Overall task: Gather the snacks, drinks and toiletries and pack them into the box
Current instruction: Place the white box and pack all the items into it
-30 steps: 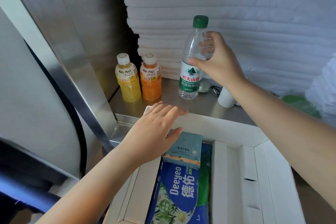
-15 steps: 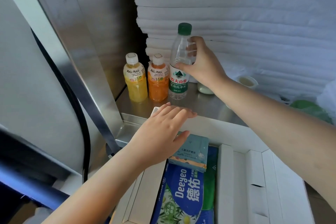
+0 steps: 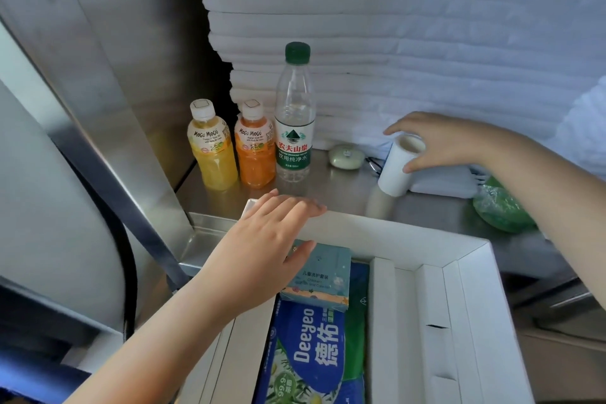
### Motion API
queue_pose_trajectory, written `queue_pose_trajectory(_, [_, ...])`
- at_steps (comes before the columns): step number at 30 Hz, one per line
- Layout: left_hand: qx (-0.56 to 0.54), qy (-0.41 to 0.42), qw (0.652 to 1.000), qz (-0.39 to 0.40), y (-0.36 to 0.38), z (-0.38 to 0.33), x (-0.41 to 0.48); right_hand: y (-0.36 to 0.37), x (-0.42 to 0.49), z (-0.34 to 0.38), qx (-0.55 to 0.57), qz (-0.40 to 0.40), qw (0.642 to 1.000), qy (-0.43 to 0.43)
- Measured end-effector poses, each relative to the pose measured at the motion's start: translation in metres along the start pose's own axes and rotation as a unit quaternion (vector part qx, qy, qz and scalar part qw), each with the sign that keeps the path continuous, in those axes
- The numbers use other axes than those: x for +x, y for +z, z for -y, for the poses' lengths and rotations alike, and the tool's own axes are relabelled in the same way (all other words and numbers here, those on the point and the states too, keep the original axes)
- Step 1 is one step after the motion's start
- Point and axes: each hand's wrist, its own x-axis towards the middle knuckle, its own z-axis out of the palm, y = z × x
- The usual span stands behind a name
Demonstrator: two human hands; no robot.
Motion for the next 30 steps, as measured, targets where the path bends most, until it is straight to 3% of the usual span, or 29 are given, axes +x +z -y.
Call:
queue_pose_trajectory(13, [0.03,0.016,0.999,-0.034,0.003,0.002,0.002,0.0,-0.005,-0.005,-0.006,-0.028,0.999,-0.031])
queue_pose_trajectory(18, [0.034,0.014,0.999,-0.035,0.004,0.002,0.002,-0.004,-0.003,0.025,0.068,-0.045,0.995,-0.055])
queue_pose_trajectory(30, [0.016,0.0,1.0,-0.008,0.003,0.001,0.001,0.003,0.013,0.053,0.062,-0.013,0.994,-0.093])
